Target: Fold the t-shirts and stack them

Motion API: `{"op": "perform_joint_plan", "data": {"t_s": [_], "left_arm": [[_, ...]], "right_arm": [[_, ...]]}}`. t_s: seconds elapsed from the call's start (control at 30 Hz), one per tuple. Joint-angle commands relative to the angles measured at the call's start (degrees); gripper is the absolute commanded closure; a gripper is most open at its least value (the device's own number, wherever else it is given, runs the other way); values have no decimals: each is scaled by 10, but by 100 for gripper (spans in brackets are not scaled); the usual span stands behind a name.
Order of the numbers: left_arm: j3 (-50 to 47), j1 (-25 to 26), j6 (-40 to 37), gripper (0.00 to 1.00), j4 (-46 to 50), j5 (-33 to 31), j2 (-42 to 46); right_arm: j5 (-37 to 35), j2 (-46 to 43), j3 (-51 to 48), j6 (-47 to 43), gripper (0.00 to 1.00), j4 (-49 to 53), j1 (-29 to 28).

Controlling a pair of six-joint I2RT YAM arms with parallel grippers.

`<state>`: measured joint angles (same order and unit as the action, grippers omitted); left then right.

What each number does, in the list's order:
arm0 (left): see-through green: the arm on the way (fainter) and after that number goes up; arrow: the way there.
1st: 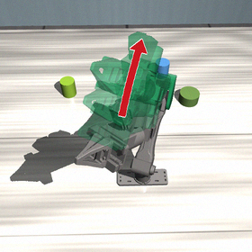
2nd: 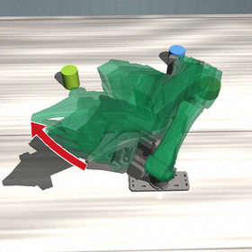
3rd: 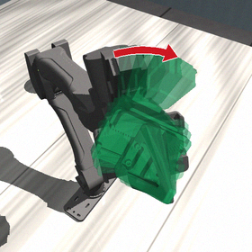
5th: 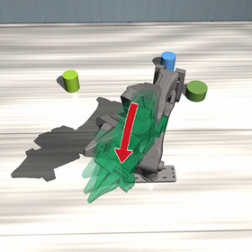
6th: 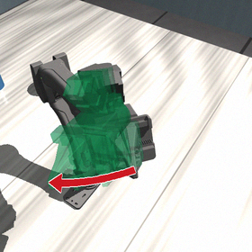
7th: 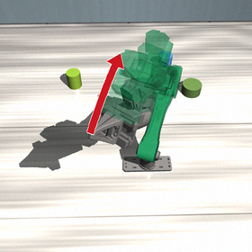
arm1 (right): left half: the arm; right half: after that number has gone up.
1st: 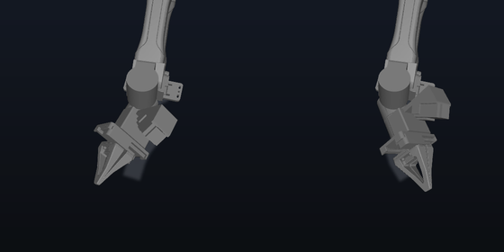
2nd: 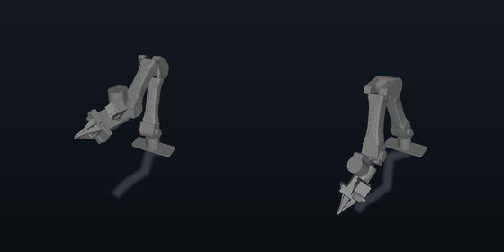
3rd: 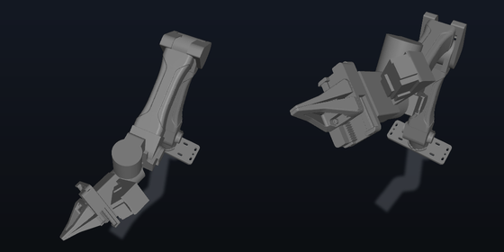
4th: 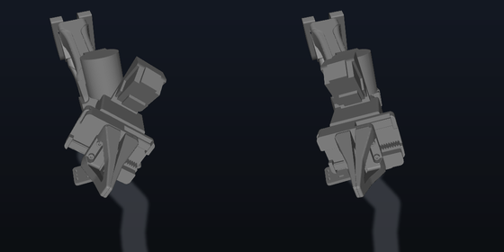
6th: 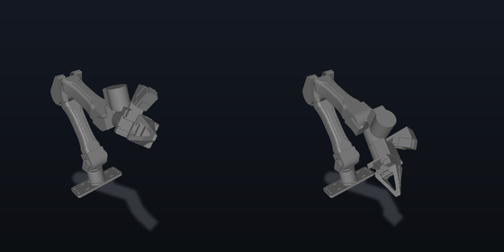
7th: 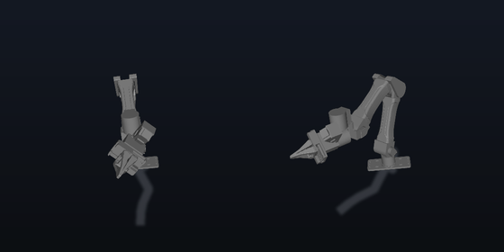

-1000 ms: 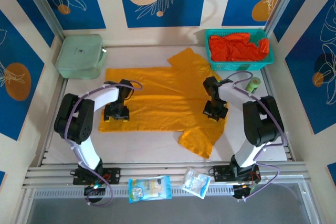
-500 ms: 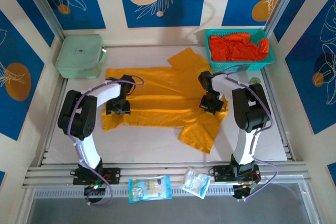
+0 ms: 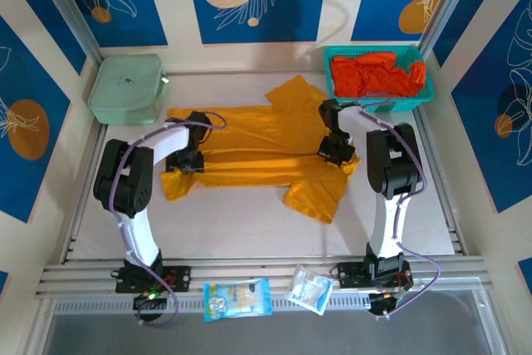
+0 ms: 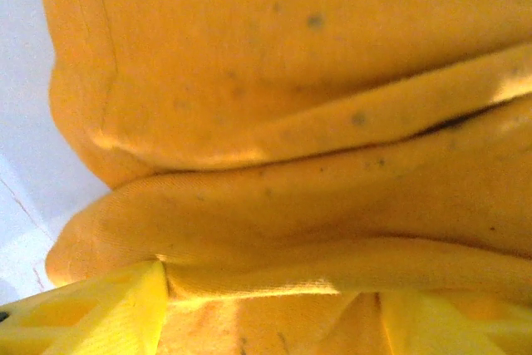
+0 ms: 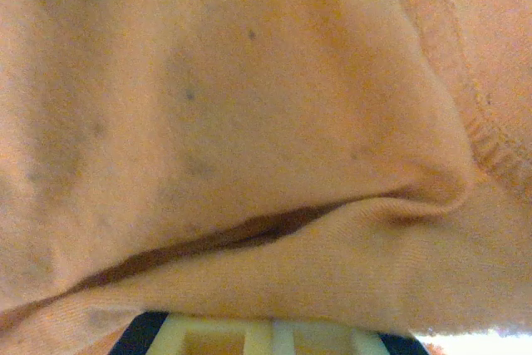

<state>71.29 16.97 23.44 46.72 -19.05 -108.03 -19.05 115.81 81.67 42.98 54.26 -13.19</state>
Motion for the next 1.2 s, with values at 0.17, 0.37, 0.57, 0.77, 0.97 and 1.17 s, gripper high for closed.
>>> {"op": "perform_joint_plan", "data": {"t_s": [0.17,0.37,0.57,0.77,0.97,1.17], "left_arm": [[41,15,-9,23,47,-10,58],[111,18,-19,15,94,-38,98],[226,-11,-43,16,69,-3,-6],[373,-29,-47,20,79,32,-165],[450,-40,-31,23,99,42,-260],[398,-41,-21,24,92,43,-254]], "right_arm": [[15,-64,13,-34,100,-12,-11],[58,-102,86,-127,89,-17,-33],[53,19,243,-209,79,7,-42],[48,159,404,-260,50,30,-47],[21,298,576,-281,42,94,-47],[1,354,610,-266,45,142,-47]]}}
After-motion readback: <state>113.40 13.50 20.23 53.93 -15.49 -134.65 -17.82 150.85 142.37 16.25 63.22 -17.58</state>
